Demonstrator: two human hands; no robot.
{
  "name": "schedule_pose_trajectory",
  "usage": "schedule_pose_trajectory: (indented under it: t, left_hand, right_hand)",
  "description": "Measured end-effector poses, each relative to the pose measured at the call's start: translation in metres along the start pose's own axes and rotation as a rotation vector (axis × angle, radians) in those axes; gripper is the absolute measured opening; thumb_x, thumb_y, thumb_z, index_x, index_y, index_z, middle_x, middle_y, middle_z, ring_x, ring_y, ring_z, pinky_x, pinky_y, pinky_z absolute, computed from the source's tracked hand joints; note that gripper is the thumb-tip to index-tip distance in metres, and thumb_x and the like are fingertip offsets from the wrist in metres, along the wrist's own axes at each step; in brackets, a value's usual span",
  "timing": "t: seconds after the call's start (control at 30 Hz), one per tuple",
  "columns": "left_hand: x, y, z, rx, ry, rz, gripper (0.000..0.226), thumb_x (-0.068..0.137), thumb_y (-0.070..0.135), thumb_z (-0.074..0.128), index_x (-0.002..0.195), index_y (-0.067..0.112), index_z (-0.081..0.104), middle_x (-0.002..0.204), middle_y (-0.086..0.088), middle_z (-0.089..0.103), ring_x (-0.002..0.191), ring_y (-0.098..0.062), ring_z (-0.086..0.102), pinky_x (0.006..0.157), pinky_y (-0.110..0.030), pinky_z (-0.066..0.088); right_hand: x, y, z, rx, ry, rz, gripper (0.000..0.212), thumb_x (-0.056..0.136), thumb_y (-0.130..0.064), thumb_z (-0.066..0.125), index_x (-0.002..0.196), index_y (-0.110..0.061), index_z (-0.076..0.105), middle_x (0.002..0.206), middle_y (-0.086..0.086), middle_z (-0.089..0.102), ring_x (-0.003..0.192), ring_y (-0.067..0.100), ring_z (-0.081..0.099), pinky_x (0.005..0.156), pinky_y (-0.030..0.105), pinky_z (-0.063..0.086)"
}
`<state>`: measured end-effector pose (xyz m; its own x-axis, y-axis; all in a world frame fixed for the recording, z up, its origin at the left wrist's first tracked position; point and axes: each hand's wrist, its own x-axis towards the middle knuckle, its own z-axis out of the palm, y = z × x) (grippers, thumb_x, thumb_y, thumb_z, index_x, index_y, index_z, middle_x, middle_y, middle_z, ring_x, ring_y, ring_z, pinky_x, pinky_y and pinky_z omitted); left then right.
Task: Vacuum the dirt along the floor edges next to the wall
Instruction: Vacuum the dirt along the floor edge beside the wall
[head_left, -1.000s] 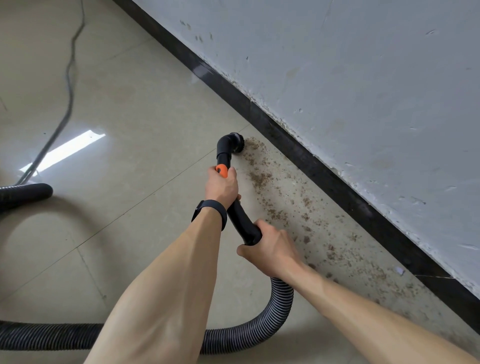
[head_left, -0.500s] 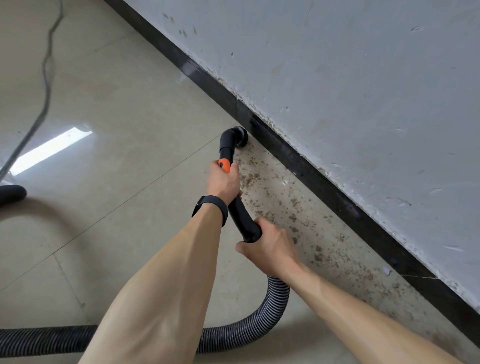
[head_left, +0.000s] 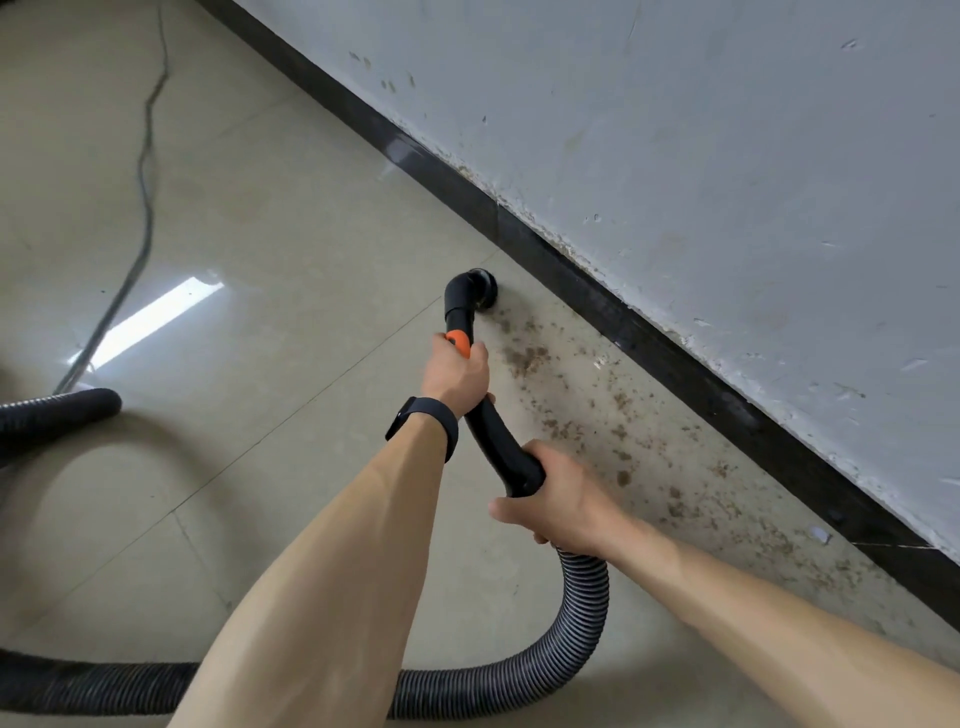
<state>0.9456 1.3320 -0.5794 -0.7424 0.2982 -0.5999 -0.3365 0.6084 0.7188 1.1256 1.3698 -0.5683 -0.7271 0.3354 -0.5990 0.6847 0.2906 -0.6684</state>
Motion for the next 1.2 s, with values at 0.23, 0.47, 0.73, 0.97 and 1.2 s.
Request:
schedule_pose_trajectory:
  t: [0.23, 0.47, 0.73, 0.97, 1.2]
  left_hand:
    - [-0.019, -0.047, -0.065, 0.262, 0.072, -0.069, 0.027, 0.1, 0.028, 0.046, 0.112, 0.006, 0.035, 0.088, -0.007, 0.049, 0.077, -0.026, 0.057, 0.051, -0.033, 0.049]
    - [-0.042, -0.083, -0.072, 0.143, 0.137, -0.084, 0.021, 0.099, 0.026, 0.045, 0.107, 0.008, 0.038, 0.086, -0.006, 0.046, 0.073, -0.025, 0.049, 0.075, -0.042, 0.053]
    - [-0.039, -0.072, -0.044, 0.161, 0.157, 0.014, 0.017, 0.099, 0.02, 0.045, 0.103, 0.007, 0.035, 0.079, -0.002, 0.041, 0.08, -0.027, 0.046, 0.072, -0.032, 0.038]
    - [-0.034, -0.062, -0.037, 0.433, 0.156, 0.169, 0.013, 0.103, 0.023, 0.043, 0.102, 0.011, 0.036, 0.118, -0.022, 0.056, 0.109, -0.034, 0.057, 0.077, -0.027, 0.036]
    - [-0.021, -0.059, -0.038, 0.426, 0.142, 0.182, 0.017, 0.103, 0.026, 0.042, 0.102, 0.009, 0.037, 0.121, -0.023, 0.056, 0.109, -0.036, 0.057, 0.079, -0.029, 0.037]
  right_hand:
    - [-0.017, -0.018, 0.038, -0.206, -0.123, -0.081, 0.031, 0.07, -0.036, 0.075, 0.088, -0.029, 0.051, 0.083, -0.004, 0.065, 0.067, 0.016, 0.062, 0.054, 0.033, 0.05]
    - [-0.043, -0.021, 0.053, -0.324, -0.125, -0.087, 0.035, 0.071, -0.041, 0.072, 0.096, -0.029, 0.051, 0.085, -0.003, 0.063, 0.074, 0.019, 0.062, 0.054, 0.031, 0.042]
    - [-0.049, -0.004, 0.046, -0.272, -0.033, -0.035, 0.035, 0.071, -0.043, 0.076, 0.084, -0.03, 0.047, 0.079, -0.006, 0.062, 0.068, 0.016, 0.059, 0.051, 0.029, 0.038]
    - [-0.04, 0.002, 0.046, -0.235, 0.021, -0.004, 0.033, 0.07, -0.039, 0.077, 0.08, -0.029, 0.047, 0.075, -0.005, 0.061, 0.063, 0.015, 0.057, 0.051, 0.028, 0.038]
    - [-0.037, -0.007, 0.043, -0.25, 0.034, -0.01, 0.031, 0.075, -0.039, 0.076, 0.083, -0.028, 0.048, 0.076, -0.006, 0.061, 0.06, 0.012, 0.054, 0.048, 0.026, 0.034]
